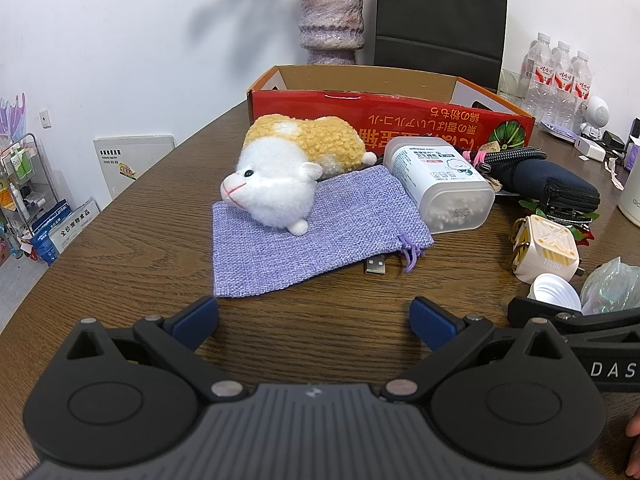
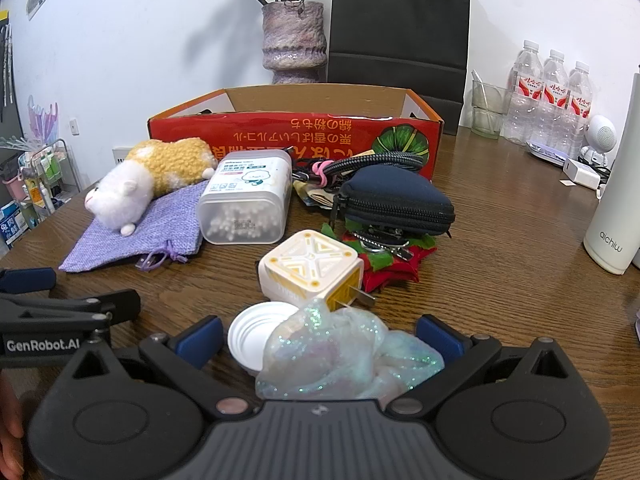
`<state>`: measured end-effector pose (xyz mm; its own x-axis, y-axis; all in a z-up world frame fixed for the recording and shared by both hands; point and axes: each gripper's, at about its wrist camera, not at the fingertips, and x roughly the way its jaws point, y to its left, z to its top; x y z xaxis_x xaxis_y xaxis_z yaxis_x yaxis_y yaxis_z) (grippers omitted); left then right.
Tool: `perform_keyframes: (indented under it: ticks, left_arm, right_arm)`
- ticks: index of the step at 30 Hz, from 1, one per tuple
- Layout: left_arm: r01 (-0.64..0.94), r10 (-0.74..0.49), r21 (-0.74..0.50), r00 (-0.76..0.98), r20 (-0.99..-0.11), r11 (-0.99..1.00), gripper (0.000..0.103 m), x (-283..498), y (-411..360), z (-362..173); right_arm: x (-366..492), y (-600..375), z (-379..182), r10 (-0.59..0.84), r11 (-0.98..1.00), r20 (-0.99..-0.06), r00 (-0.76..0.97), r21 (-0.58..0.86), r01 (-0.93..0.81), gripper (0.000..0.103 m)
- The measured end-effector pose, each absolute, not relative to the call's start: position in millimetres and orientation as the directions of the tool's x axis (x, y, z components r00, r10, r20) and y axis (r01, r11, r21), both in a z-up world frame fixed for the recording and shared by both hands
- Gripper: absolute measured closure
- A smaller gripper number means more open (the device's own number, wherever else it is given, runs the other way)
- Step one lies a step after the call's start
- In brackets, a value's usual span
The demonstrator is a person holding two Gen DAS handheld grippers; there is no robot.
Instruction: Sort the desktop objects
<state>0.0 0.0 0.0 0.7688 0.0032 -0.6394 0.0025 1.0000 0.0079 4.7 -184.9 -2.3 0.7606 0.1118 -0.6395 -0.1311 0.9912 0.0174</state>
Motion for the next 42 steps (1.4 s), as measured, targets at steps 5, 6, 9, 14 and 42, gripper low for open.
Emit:
perform_keyframes:
  ticks: [5, 6, 9, 14, 42]
  left_arm:
    - [0.002, 0.003, 0.008, 0.769, -0.64, 1.0, 0.0, 0, 0, 0]
    - [0.002, 0.003, 0.008, 0.769, -0.64, 1.0, 0.0, 0, 0, 0]
    - [0.003, 0.003, 0.008, 0.769, -0.64, 1.0, 0.0, 0, 0, 0]
    - [0.003, 0.003, 0.008, 0.769, -0.64, 1.0, 0.0, 0, 0, 0]
    - [0.005, -0.058, -0.101, 0.849, -0.526, 0.995, 0.0, 37, 45, 40]
  right_arm:
    - [5, -185, -2, 0.112, 0.991, -0.64, 0.76, 0.017, -0.131, 0.0]
    - [5, -185, -2, 0.112, 0.991, -0.64, 0.76, 0.017, -0.131, 0.0]
    - [5, -185, -2, 0.111, 0.991, -0.64, 0.761, 0.017, -0.131, 0.0]
    - [5, -185, -2, 0.111, 0.991, -0.64, 0.761, 0.017, -0.13, 0.0]
    - [16, -207, 46, 0.175, 0.984, -0.511, 0.841, 0.12, -0.132, 0.004]
